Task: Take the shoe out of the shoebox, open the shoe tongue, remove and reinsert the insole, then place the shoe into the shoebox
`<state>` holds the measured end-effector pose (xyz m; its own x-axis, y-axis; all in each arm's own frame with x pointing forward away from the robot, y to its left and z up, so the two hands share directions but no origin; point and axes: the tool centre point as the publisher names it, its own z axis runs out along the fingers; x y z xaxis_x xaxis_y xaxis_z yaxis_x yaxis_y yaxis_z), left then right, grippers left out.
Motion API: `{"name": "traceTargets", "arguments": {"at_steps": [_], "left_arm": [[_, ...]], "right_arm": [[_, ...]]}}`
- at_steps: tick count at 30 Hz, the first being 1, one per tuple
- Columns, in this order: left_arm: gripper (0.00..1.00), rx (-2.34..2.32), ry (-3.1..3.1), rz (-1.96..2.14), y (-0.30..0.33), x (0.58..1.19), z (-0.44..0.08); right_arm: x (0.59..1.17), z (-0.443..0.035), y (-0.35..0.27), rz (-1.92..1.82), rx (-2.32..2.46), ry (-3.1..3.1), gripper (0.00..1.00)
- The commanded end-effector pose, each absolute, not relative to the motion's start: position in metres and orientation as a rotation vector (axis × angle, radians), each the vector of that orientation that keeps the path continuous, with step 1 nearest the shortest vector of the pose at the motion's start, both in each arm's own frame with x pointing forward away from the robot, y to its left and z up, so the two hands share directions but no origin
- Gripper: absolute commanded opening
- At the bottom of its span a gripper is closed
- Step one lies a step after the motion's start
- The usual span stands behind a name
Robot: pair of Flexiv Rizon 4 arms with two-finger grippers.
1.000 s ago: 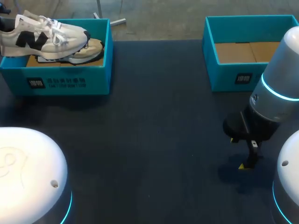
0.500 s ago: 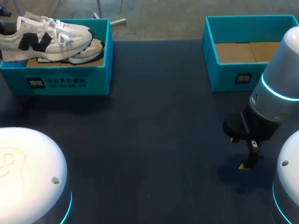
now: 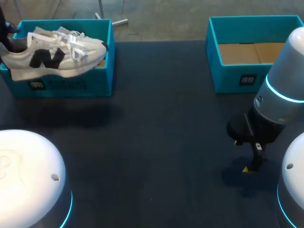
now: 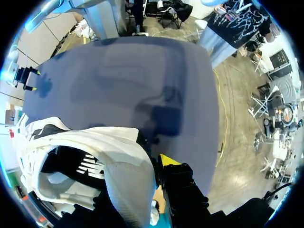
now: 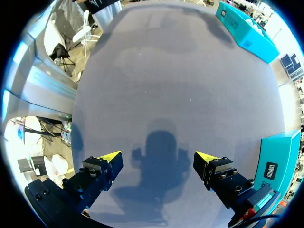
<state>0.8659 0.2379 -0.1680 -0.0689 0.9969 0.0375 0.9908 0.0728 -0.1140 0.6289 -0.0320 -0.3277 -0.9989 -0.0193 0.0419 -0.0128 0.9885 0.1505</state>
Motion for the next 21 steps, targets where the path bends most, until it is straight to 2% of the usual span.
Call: {"name": "traceTargets", "arguments": {"at_steps": [1, 10, 21], "left_arm": [[0.00, -2.108, -2.266, -0.001, 0.225, 0.842, -0.174], [0.00, -2.105, -2.280, -0.108, 0.191, 0.803, -0.193], [0.00, -2.105, -2.280, -0.108, 0.191, 0.803, -0.193]], "right_arm": [[0.628, -0.329, -0.032, -0.232, 0.024, -3.092, 1.00], [0.628, -0.329, -0.032, -0.232, 0.024, -3.092, 1.00], [0.628, -0.329, -0.032, -0.232, 0.024, -3.092, 1.00]]}}
